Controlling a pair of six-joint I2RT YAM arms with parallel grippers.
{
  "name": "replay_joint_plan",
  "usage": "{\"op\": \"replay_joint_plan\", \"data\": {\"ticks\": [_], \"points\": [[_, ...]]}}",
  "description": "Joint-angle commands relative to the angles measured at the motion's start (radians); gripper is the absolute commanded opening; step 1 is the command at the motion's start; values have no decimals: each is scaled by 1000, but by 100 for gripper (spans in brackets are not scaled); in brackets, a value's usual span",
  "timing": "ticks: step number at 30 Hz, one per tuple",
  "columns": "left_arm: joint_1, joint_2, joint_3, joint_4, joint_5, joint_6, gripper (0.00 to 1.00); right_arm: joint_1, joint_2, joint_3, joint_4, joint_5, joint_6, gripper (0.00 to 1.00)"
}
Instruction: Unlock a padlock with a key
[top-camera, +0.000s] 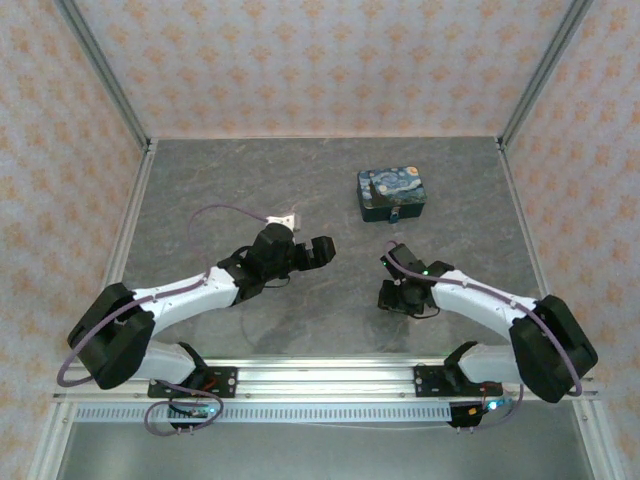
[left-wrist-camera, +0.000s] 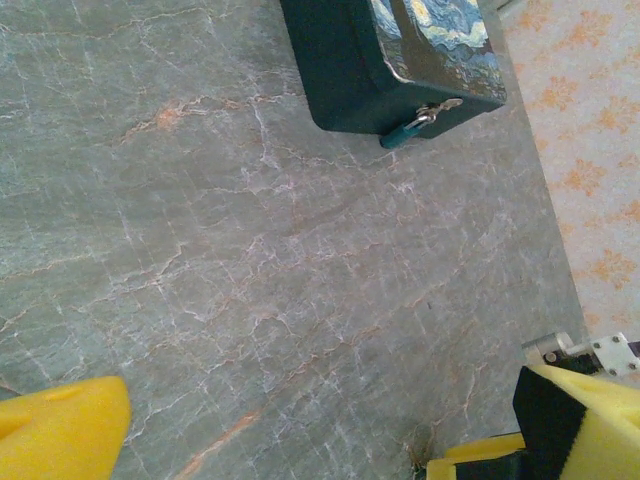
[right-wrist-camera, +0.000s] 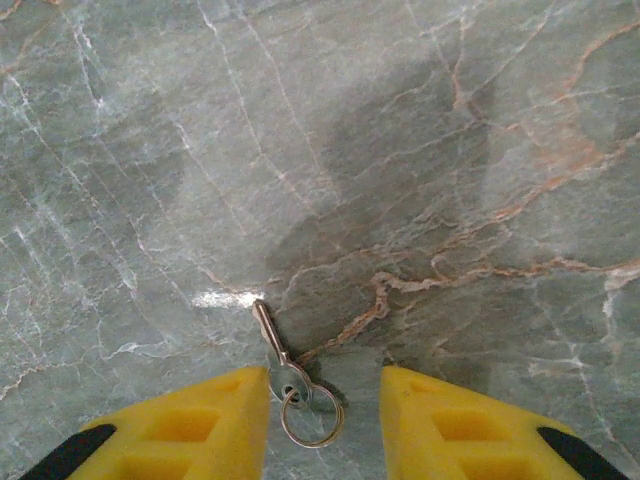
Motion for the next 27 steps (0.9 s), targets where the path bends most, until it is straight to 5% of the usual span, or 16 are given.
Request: {"op": "replay_joint_plan", "data": {"ticks": [1,27], "points": [[-13,-7,34,-20,-34,15,100,7,11,29,3,20,9,33],[-15,-20,42,-53,-51,29,100,27,60,41,8,12,13,28]]}}
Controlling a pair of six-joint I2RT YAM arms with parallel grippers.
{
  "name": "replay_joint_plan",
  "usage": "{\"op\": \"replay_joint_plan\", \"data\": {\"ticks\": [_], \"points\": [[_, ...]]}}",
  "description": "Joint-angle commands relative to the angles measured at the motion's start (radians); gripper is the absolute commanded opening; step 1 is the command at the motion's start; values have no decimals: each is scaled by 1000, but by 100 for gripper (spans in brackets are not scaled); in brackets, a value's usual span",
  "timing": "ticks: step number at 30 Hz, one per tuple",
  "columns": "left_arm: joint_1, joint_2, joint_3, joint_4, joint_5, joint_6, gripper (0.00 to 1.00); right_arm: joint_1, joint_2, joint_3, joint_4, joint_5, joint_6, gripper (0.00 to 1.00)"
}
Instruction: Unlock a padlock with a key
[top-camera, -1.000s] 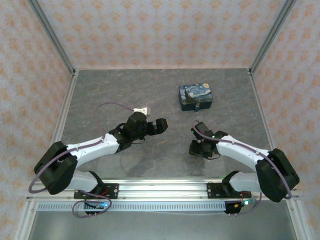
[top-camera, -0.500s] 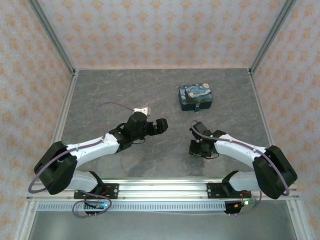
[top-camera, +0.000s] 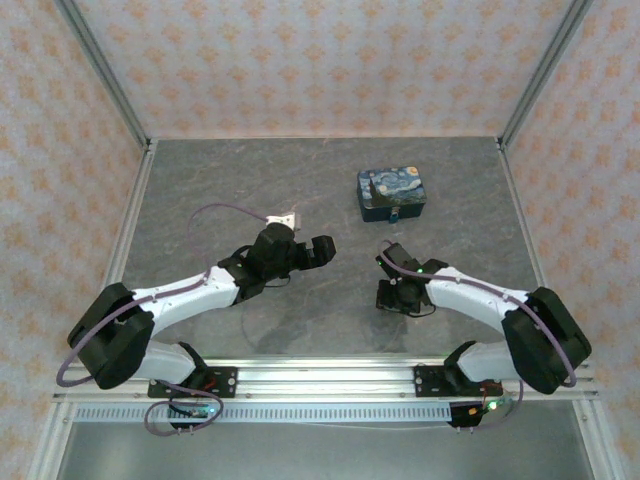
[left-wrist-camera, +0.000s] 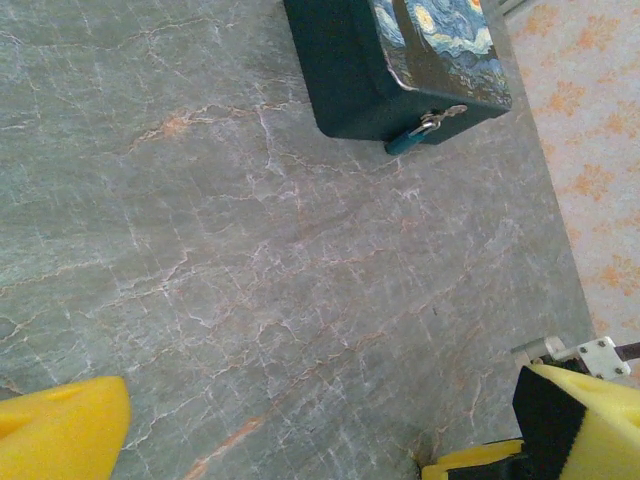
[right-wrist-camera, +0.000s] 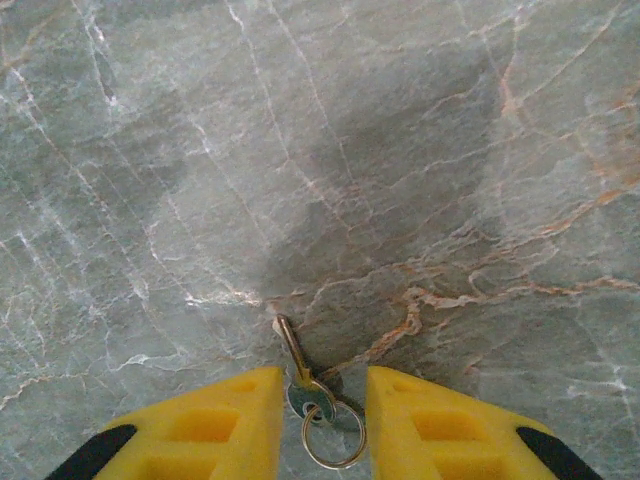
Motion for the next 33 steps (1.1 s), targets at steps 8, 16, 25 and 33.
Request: {"op": "replay_joint_plan", "data": {"ticks": [8,16,25,33], "points": [[-8,-27,30,-46,-36,31,100,51,39,21,-8,28,29,23],[-8,-40,28,-69,-53,41,100,96,82,52,-35,71,34,11],[-8,-56,31,-84,-62,38,100,96,1,55,-49,100,39,0],[-7,-56,53,-77,-30,-15,100,96,-48,48,1,82,34,0]]}}
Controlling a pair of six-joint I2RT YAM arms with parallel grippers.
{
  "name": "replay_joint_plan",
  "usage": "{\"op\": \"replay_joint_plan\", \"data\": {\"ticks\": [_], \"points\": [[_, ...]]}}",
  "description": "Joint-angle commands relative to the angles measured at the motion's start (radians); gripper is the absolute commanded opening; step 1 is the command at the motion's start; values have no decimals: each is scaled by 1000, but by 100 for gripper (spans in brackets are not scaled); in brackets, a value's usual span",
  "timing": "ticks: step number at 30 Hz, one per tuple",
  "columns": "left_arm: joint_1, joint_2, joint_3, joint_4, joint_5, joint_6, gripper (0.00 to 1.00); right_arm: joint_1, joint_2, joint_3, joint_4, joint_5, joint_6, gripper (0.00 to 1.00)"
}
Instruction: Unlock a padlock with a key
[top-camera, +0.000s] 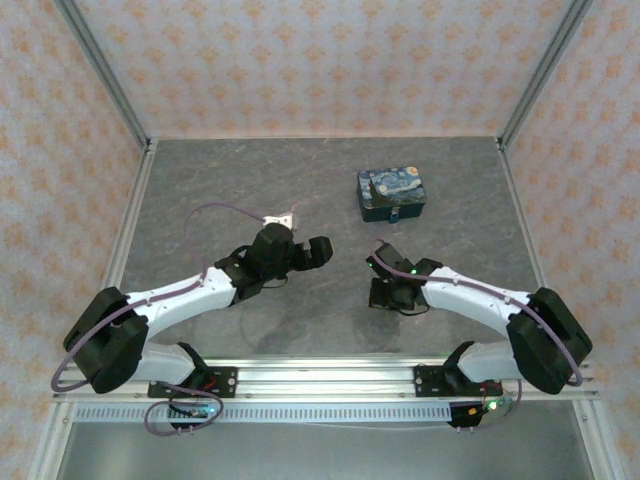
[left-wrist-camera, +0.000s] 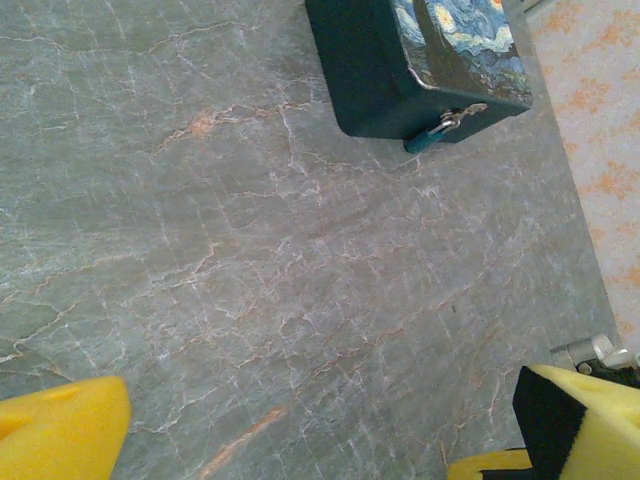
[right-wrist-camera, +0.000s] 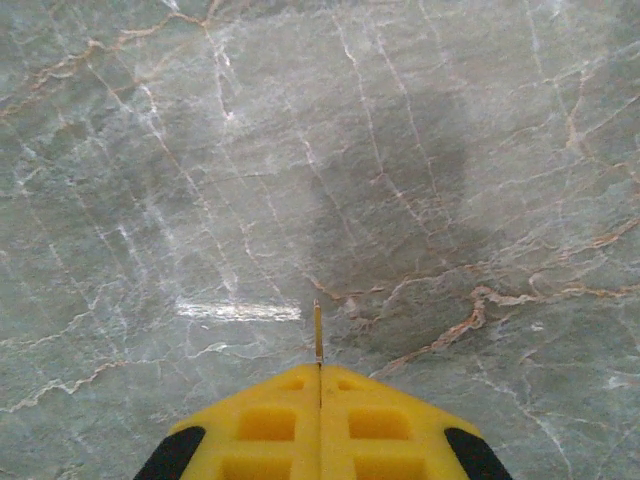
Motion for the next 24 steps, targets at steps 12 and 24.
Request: {"op": "replay_joint_plan", "data": {"ticks": [12,24], "points": [[16,-85,20,280,194,-90,97,-47,-261,-60,380,-222,-197,0],[30,-108,54,408,345,-80,89,-252,-312,-28,714,-755,-196,0]]}}
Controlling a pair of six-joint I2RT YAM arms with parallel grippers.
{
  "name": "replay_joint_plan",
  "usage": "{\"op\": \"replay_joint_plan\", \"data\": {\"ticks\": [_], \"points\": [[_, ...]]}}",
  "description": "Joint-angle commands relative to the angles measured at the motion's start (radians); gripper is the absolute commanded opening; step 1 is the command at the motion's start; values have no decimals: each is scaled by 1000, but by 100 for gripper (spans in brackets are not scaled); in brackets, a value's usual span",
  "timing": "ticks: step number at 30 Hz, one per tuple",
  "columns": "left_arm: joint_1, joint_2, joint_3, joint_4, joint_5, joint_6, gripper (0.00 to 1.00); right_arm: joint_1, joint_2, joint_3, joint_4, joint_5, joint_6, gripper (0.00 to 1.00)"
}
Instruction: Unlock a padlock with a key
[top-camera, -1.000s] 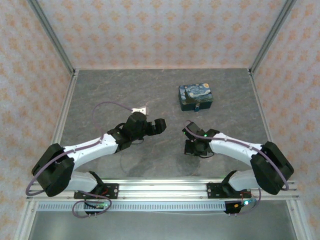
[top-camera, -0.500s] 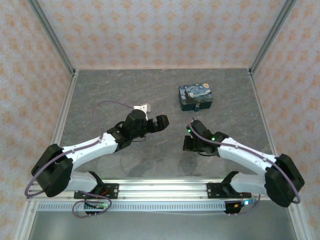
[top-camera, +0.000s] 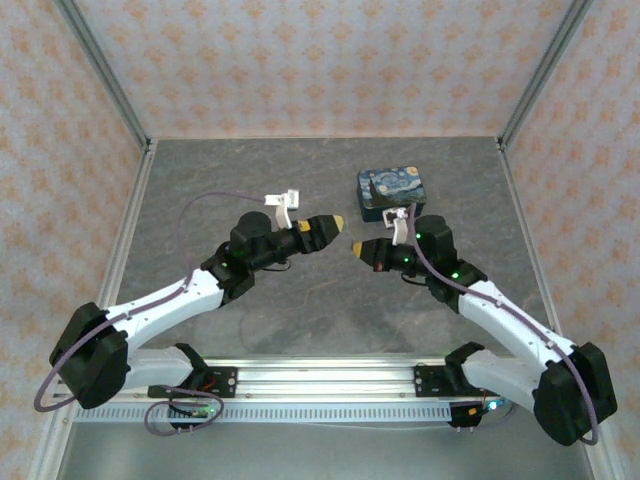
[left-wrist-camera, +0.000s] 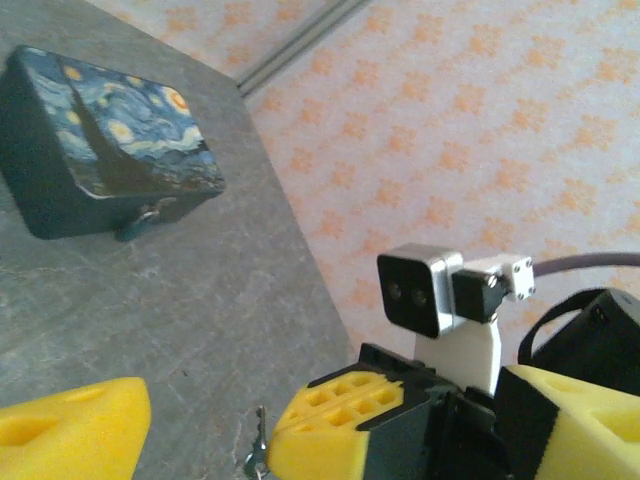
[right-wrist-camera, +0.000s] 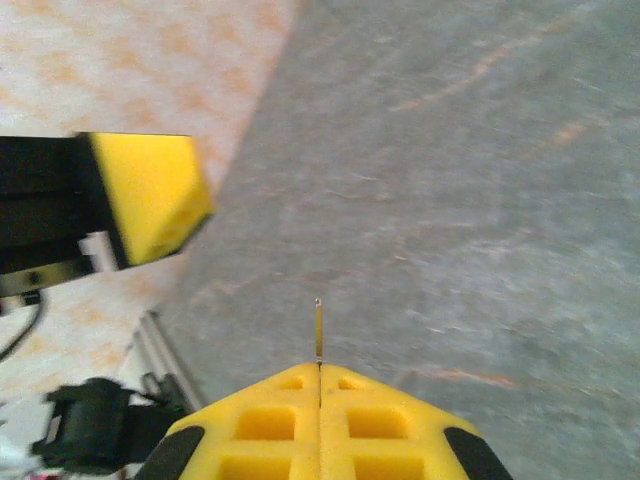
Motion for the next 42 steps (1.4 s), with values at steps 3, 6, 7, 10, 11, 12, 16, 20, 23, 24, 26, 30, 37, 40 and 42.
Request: {"op": "replay_joint_plan", "data": {"ticks": [3,6,7,10,11,12,16,20,23,24,26,30,37,40,42], "points": [[5,6,50,86,96,-2,84,-9,-31,48,110,-202,-31,0],[5,28,64,103,136,-5,76,-9,-32,58,110,-227,-26,0],[4,36,69,106,147,-4,74,-9,-32,60,110,-227,-25,0],[2,59,76,116,178,-3,68,-9,-31,61,117,-229,-17,0],[1,64,80,111,184,1,66,-9,-32,61,117,-226,-16,0],[0,68,82,106,188,5,65,-9,-33,61,118,-224,-13,0],[-4,82,85,90,190,15,62,-9,-38,59,128,-213,-1,0],[-9,93,83,90,194,16,57,-9,-43,59,133,-201,6,0],[-13,98,86,84,202,23,53,-9,-48,57,142,-188,14,0],[-15,99,88,83,206,27,52,-9,-48,59,144,-185,18,0],[-16,102,91,77,211,31,50,-8,-46,58,144,-180,22,0],[-18,102,94,71,213,36,44,-9,-46,59,146,-168,28,0],[-22,105,94,68,214,39,30,-9,-40,53,161,-137,43,0],[-24,105,94,65,214,42,29,-9,-37,50,177,-129,57,0],[-26,105,94,61,214,44,28,-8,-36,47,189,-124,66,0]]}}
